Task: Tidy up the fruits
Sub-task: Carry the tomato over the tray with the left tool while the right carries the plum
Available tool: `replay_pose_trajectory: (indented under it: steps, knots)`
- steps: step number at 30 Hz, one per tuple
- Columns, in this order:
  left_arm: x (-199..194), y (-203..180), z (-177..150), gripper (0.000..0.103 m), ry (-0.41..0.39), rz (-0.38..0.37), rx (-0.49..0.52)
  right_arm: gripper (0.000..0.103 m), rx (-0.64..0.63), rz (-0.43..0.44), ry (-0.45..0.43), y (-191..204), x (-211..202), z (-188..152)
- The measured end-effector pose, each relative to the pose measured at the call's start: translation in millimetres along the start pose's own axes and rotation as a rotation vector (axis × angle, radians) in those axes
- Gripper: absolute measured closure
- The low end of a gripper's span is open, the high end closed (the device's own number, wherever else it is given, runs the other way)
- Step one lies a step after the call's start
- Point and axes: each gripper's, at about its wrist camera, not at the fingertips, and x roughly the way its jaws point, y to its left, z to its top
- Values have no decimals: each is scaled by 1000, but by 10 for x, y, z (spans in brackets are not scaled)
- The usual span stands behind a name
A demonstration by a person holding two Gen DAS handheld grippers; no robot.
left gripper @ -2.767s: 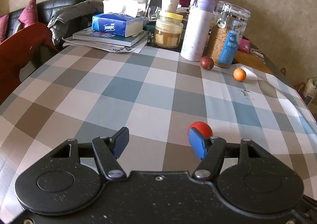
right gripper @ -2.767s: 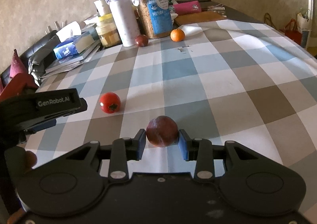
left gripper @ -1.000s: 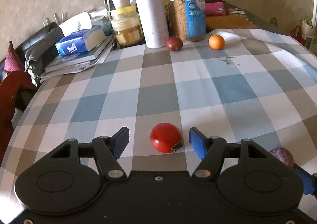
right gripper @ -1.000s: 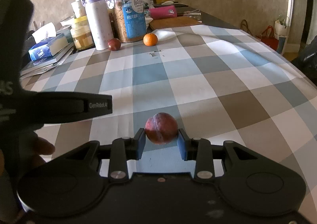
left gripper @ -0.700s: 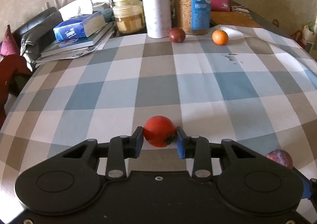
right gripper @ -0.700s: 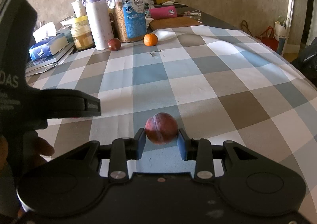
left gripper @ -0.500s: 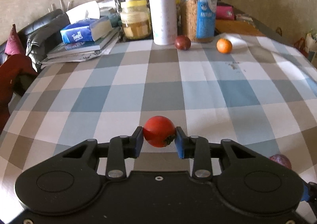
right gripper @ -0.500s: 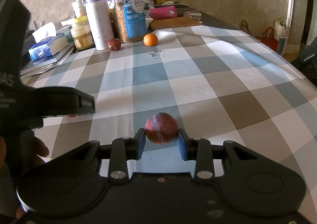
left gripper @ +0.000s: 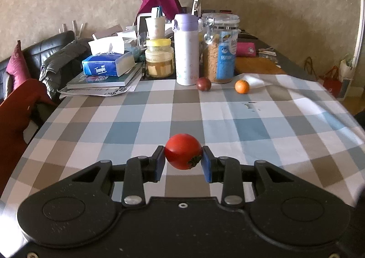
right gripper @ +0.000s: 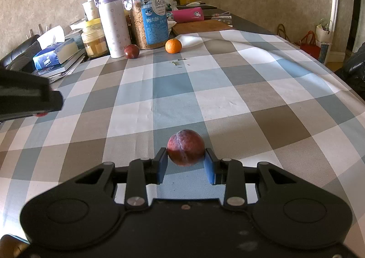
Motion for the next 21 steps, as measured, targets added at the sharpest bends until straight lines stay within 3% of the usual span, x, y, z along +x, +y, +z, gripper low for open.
replay_pose_trajectory:
  steps: [3,7,15,21]
  knots:
    - [-85,7,-21,60,31,19,-10,67,0,0,-1,1,0,0]
    - [-173,82,-88,60,76,-8,-57,67,0,0,0,-1,0,0]
    - [-390,130,-223,60,66,23,-58,67,4,6,-1,6,-3,-1]
    - [-512,167,-318,60,87,3,-70,68,13,20,3,-23,-8,22]
